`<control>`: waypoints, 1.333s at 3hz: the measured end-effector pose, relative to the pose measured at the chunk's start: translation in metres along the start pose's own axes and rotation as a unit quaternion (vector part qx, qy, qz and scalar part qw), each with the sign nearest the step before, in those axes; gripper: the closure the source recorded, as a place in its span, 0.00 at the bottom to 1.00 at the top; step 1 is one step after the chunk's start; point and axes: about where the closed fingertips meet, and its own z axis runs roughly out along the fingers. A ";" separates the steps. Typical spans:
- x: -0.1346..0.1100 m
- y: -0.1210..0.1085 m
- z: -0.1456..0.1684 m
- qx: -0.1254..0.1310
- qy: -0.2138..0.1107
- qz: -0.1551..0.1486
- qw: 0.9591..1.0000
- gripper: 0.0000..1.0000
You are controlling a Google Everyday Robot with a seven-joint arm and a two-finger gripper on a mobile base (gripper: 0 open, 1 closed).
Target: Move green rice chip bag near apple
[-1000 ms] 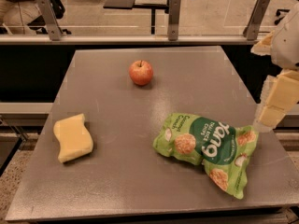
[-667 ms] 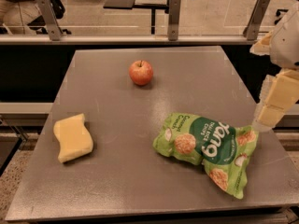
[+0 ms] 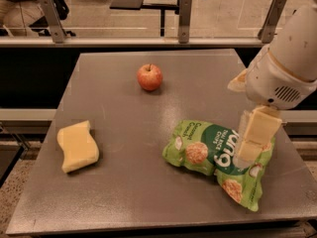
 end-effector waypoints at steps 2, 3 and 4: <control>-0.017 0.025 0.042 -0.048 -0.021 -0.009 0.999 0.00; -0.013 0.023 0.058 -0.039 -0.020 -0.011 0.999 0.00; -0.009 0.019 0.063 -0.032 -0.018 -0.011 0.999 0.00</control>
Offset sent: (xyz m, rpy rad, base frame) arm -0.0256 0.0463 -0.0647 0.0787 0.0982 0.0766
